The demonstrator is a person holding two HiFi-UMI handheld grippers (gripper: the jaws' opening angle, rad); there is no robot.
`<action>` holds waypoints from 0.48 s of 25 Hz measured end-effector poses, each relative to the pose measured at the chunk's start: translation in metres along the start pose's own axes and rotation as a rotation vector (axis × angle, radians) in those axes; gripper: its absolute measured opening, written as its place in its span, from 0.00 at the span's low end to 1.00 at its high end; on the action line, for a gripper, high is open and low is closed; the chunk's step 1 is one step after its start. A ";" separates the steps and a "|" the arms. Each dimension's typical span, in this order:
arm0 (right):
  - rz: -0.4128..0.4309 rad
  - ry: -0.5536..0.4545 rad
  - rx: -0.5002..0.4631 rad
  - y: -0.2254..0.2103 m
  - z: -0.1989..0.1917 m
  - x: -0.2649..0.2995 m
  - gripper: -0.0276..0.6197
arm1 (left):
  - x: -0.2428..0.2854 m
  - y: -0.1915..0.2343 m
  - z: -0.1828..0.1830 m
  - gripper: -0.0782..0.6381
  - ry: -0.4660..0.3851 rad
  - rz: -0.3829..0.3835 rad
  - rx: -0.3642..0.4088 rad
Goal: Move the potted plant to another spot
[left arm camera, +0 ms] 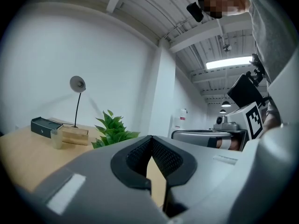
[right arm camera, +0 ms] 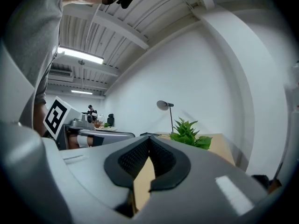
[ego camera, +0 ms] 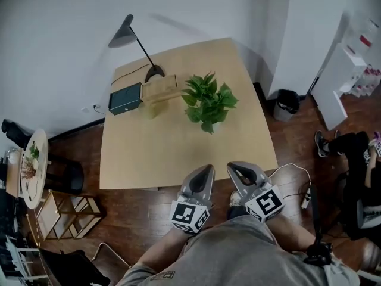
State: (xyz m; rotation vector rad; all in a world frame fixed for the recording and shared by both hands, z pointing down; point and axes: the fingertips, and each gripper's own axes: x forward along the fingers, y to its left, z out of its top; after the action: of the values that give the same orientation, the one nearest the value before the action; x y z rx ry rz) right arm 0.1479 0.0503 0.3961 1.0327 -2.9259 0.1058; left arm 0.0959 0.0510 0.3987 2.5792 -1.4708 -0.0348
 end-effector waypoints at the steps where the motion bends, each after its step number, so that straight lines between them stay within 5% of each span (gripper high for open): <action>1: 0.011 0.002 0.005 -0.009 0.001 0.006 0.05 | 0.009 0.005 0.002 0.11 0.003 0.014 -0.004; 12: 0.014 0.049 0.035 -0.076 -0.006 0.062 0.05 | 0.069 0.062 0.007 0.11 0.043 0.075 -0.028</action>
State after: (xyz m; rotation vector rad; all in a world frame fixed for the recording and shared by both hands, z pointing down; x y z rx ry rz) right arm 0.1478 -0.0469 0.4098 0.9988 -2.8975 0.1806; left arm 0.0776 -0.0403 0.4066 2.4853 -1.5388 0.0102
